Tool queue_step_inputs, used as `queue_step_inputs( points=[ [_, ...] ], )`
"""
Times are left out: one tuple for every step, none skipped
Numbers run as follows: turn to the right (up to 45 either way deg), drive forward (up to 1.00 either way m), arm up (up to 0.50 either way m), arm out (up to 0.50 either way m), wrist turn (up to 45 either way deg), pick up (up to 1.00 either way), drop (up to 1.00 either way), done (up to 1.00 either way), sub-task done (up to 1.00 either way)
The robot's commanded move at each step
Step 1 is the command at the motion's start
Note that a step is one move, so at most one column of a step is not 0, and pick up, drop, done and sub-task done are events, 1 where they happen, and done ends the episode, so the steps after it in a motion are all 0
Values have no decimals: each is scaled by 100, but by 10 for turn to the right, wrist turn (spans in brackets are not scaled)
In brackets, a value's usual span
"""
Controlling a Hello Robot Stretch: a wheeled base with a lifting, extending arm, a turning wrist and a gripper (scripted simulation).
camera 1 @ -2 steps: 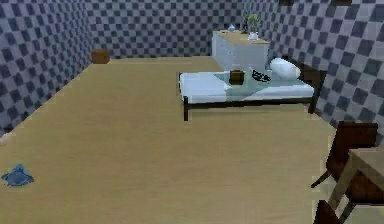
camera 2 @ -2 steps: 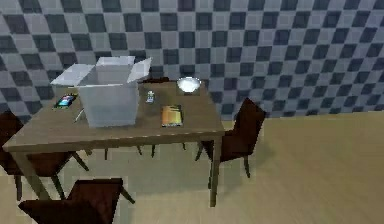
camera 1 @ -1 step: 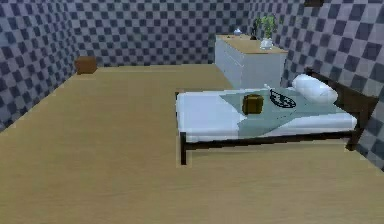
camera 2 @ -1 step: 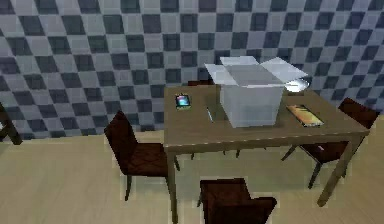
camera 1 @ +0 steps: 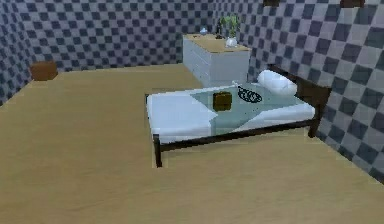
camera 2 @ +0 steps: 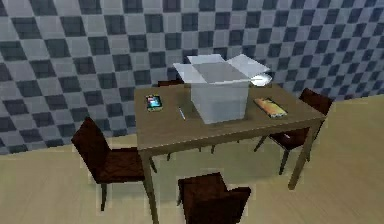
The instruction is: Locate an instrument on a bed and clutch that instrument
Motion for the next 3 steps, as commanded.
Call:
queue_step_inputs(
  points=[
    [30, 0, 0, 0, 0, 0, 0, 0, 0],
    [0, 80, 0, 0, 0, 0, 0, 0, 0],
    [90, 0, 0, 0, 0, 0, 0, 0, 0]
  ],
)
